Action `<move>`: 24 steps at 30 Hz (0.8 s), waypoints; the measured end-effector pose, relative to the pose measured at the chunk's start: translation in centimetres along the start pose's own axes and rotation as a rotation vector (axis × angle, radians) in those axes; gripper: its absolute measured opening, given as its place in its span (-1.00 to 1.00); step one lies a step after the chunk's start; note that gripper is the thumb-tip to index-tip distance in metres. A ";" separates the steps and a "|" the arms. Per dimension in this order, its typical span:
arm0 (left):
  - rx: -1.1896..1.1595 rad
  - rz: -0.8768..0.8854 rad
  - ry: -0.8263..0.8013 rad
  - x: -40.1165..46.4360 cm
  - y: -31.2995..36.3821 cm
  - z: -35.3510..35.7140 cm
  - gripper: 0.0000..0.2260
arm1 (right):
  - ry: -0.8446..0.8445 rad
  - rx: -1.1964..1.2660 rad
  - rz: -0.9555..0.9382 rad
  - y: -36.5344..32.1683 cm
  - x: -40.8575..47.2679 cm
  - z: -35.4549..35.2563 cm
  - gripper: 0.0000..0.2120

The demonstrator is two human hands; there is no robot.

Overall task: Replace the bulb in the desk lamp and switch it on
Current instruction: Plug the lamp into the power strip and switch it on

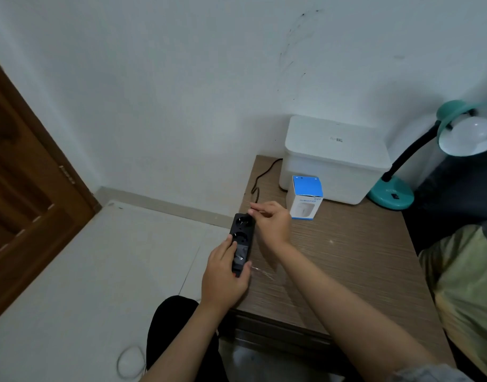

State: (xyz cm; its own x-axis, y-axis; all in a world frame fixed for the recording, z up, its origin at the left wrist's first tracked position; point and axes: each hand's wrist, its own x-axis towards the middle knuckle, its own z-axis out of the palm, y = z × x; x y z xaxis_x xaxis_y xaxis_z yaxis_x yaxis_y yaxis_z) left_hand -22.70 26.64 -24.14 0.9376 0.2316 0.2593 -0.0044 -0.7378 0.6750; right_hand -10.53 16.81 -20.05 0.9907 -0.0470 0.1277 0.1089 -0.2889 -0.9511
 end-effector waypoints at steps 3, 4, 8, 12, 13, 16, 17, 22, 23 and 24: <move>-0.004 -0.007 0.008 0.0 0.0 0.0 -0.49 | -0.053 -0.136 -0.104 0.4 -0.3 0.3 -0.88; -0.006 -0.009 0.011 0.0 -0.1 0.0 -0.49 | -0.070 -0.183 -0.138 0.6 -0.4 0.3 -0.89; -0.010 -0.022 0.014 0.1 -0.1 0.1 -0.49 | -0.106 -0.282 -0.238 1.2 -0.6 0.6 -0.88; -0.015 -0.026 0.023 0.1 -0.1 0.1 -0.49 | -0.135 -0.306 -0.228 1.2 -0.1 0.8 -0.87; -0.015 -0.025 0.026 0.1 0.0 0.1 -0.49 | -0.150 -0.307 -0.217 1.2 0.1 0.8 -0.87; -0.013 -0.024 0.028 0.1 0.0 0.0 -0.49 | -0.193 -0.306 -0.207 1.2 0.3 0.8 -0.86; -0.015 -0.026 0.029 0.1 0.1 -0.1 -0.49 | -0.201 -0.309 -0.205 1.2 0.4 0.8 -0.87; -0.017 -0.038 0.017 0.2 0.2 -0.3 -0.48 | -0.259 -0.275 -0.160 0.7 0.4 0.2 -0.83; -0.009 -0.040 0.004 0.1 0.2 -0.3 -0.48 | -0.279 -0.263 -0.152 0.8 0.2 0.0 -0.81; 0.002 -0.040 -0.006 0.1 0.1 -0.3 -0.49 | -0.296 -0.248 -0.135 0.9 -0.1 -0.4 -0.79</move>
State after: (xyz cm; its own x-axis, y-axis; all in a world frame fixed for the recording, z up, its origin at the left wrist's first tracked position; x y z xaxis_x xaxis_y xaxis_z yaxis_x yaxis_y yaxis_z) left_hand -22.66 26.76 -23.80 0.9392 0.2571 0.2277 0.0338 -0.7290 0.6837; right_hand -10.56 16.19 -20.83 0.9535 0.2736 0.1261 0.2525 -0.4974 -0.8300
